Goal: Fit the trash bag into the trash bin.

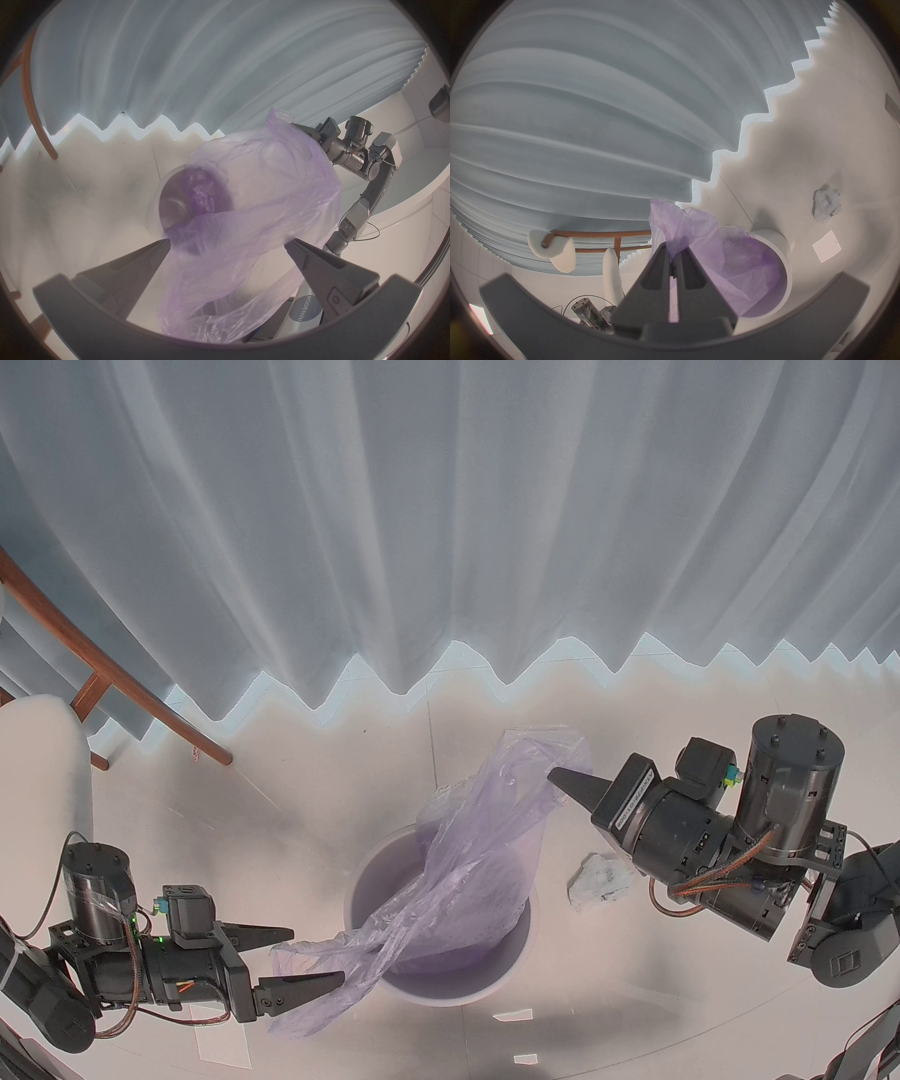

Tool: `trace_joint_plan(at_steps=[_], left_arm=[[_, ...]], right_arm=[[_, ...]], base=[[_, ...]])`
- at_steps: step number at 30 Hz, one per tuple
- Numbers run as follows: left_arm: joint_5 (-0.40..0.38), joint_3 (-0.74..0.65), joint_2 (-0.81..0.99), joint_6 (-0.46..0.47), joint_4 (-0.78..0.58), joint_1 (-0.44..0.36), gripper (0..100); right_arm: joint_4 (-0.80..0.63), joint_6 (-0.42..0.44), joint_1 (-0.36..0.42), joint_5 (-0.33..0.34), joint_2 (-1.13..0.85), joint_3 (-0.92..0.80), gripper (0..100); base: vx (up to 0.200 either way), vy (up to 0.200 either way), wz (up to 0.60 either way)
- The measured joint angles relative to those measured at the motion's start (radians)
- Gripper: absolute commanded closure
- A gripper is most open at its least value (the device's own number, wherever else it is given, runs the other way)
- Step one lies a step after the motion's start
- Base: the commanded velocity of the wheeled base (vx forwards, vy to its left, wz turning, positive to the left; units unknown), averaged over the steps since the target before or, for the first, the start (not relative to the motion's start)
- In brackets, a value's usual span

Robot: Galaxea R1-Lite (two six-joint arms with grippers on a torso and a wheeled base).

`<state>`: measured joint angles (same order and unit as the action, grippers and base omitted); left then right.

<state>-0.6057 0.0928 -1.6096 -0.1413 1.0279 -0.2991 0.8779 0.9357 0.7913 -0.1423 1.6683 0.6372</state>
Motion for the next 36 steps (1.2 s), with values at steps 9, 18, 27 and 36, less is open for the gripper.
trace_joint_plan(at_steps=[9, 18, 27, 36], left_arm=[[-0.005, 0.012, -0.035, -0.009, 0.016, -0.018, 0], [-0.004, 0.013, -0.05, -0.012, 0.019, -0.019, 100], [0.001, 0.034, -0.07, -0.03, 0.02, -0.018, 100], [0.067, 0.137, -0.056, -0.35, 0.018, -0.019, 100]], right_arm=[[-0.002, 0.0, 0.017, 0.004, -0.03, -0.023, 100], [-0.001, 0.0, 0.027, 0.004, -0.043, -0.045, 100], [-0.006, 0.029, 0.026, 0.042, -0.064, -0.07, 100], [-0.163, 0.098, -0.082, 0.288, -0.154, -0.074, 100]], base=[[0.0, 0.0, 0.0], [0.0, 0.0, 0.0], [0.0, 0.0, 0.0], [0.0, 0.0, 0.0]])
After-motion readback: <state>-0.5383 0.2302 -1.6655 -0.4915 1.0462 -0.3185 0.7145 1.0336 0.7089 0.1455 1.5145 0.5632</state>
